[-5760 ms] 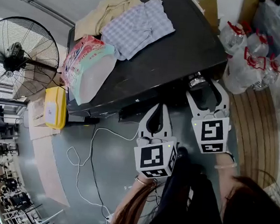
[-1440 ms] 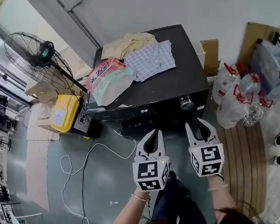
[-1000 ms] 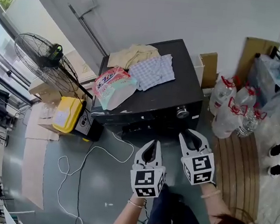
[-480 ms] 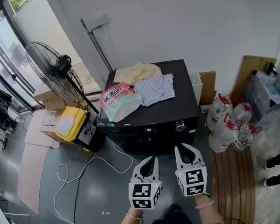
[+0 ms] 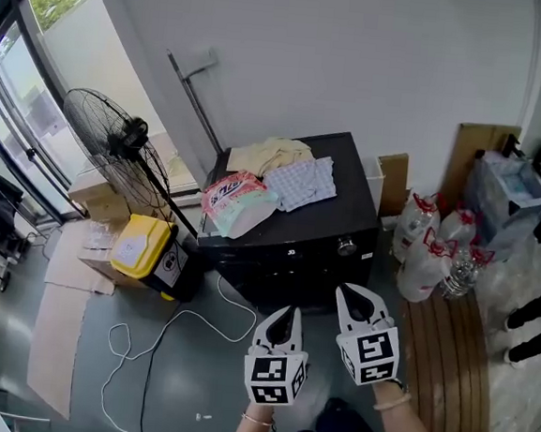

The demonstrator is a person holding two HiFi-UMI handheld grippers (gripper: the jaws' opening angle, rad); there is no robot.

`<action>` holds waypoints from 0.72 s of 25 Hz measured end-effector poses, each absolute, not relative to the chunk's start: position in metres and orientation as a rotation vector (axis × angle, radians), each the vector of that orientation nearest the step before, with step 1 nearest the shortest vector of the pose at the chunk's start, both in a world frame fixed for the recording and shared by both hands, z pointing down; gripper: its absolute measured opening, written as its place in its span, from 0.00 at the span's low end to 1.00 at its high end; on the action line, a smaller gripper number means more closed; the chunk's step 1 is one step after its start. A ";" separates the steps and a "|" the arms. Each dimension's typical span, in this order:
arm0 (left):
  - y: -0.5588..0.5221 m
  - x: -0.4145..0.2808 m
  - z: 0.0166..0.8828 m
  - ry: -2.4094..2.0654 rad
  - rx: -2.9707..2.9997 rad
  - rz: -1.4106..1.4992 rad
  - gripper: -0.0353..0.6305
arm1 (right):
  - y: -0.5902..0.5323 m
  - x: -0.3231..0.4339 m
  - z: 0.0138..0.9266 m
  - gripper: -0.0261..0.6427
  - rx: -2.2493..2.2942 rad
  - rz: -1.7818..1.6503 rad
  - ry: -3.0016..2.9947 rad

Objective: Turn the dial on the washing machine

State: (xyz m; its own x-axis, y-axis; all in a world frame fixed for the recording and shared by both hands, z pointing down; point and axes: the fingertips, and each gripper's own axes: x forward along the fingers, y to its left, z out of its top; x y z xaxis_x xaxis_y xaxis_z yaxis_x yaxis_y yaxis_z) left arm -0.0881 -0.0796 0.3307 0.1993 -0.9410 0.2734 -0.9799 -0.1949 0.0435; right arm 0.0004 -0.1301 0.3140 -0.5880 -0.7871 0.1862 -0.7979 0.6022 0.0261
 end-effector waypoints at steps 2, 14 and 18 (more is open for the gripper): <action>-0.068 -0.089 0.325 -1.845 2.271 0.267 0.08 | -0.118 0.001 0.306 0.08 1.329 0.069 -2.651; -0.015 -0.095 0.283 -1.834 2.324 0.227 0.08 | -0.056 0.007 0.258 0.08 1.376 0.006 -2.634; 0.001 -0.096 0.267 -1.838 2.356 0.214 0.07 | -0.035 0.010 0.245 0.08 1.404 -0.005 -2.638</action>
